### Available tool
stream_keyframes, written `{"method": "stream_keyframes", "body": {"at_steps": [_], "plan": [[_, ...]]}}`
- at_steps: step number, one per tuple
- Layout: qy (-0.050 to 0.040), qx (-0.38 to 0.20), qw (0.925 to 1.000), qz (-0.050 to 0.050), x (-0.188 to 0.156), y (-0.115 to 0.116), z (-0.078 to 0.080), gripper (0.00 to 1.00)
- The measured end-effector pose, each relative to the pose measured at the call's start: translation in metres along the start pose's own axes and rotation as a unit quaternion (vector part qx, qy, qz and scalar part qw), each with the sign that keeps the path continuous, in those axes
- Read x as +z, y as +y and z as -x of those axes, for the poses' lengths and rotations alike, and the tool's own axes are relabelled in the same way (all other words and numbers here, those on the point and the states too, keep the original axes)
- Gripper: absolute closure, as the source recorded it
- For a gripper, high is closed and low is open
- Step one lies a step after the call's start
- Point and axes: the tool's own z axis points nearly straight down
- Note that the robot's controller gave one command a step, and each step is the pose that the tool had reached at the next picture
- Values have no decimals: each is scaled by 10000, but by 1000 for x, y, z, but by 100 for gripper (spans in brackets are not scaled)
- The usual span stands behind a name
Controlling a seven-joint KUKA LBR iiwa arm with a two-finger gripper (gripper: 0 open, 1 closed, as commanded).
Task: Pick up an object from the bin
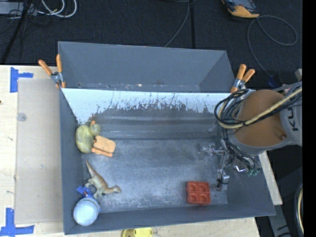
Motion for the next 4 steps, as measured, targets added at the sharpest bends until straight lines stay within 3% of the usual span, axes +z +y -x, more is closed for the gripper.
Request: {"method": "stream_keyframes", "body": {"at_steps": [1, 2, 3, 4], "plan": [[32, -431, 9991, 26, 17, 25, -20, 0], [7, -619, 9981, 11, 22, 31, -36, 0], [33, -663, 9978, 30, 23, 86, -29, 100], [11, -670, 9977, 25, 22, 86, -27, 0]]}}
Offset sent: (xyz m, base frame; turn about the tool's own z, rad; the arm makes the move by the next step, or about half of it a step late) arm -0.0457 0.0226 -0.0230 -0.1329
